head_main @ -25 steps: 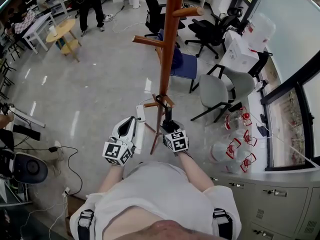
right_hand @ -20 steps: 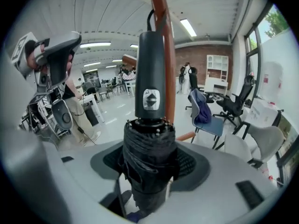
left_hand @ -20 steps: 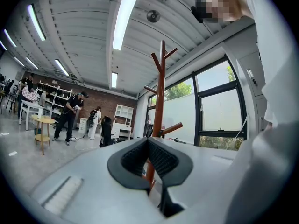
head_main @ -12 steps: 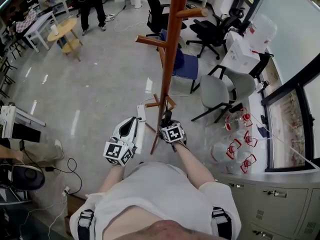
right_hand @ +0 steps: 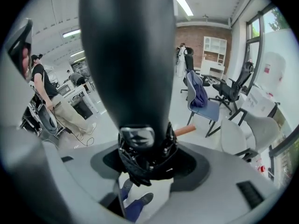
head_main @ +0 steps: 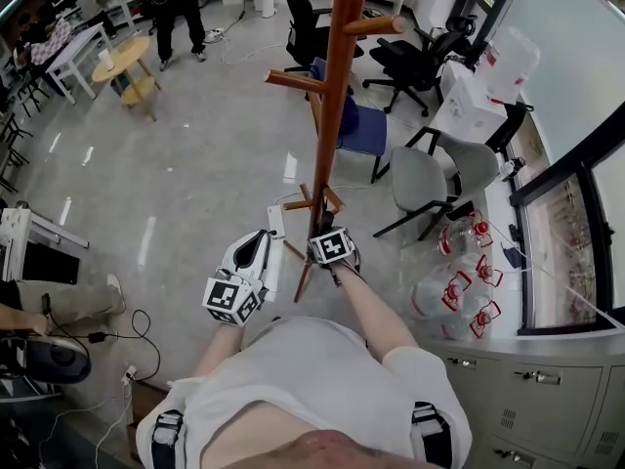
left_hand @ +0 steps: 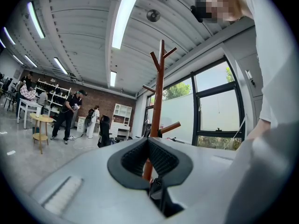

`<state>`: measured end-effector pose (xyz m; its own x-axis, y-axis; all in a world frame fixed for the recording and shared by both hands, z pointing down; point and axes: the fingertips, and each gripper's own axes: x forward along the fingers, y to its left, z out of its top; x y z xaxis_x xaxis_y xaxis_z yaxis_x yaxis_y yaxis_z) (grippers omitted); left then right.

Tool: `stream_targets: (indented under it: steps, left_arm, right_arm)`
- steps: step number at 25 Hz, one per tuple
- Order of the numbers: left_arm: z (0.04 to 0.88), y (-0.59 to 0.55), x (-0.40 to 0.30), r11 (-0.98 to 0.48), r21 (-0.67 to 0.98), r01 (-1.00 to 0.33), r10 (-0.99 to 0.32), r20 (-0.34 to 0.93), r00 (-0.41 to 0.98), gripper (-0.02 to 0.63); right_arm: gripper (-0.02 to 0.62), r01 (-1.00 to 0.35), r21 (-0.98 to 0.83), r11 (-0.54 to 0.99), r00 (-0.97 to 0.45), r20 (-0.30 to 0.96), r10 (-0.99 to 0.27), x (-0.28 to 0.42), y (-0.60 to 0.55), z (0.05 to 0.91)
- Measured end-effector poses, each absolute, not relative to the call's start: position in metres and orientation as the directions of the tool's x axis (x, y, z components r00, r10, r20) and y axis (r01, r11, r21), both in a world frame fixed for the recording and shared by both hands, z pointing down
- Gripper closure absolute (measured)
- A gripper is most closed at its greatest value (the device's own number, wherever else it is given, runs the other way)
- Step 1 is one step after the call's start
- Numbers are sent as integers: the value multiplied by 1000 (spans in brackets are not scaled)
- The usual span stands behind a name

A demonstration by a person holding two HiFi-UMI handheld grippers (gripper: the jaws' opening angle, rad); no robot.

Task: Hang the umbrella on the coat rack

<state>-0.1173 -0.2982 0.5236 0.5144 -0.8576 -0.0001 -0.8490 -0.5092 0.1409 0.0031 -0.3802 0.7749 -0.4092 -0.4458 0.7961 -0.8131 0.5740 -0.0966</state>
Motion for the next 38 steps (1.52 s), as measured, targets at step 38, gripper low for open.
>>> stream_targets:
  steps: [38]
  left_arm:
    - [499,-305,-111,-545,133,-828,-837,-43,545,597]
  right_arm:
    - [275,-879,-168,445,-466,496,-733,62,-364,566]
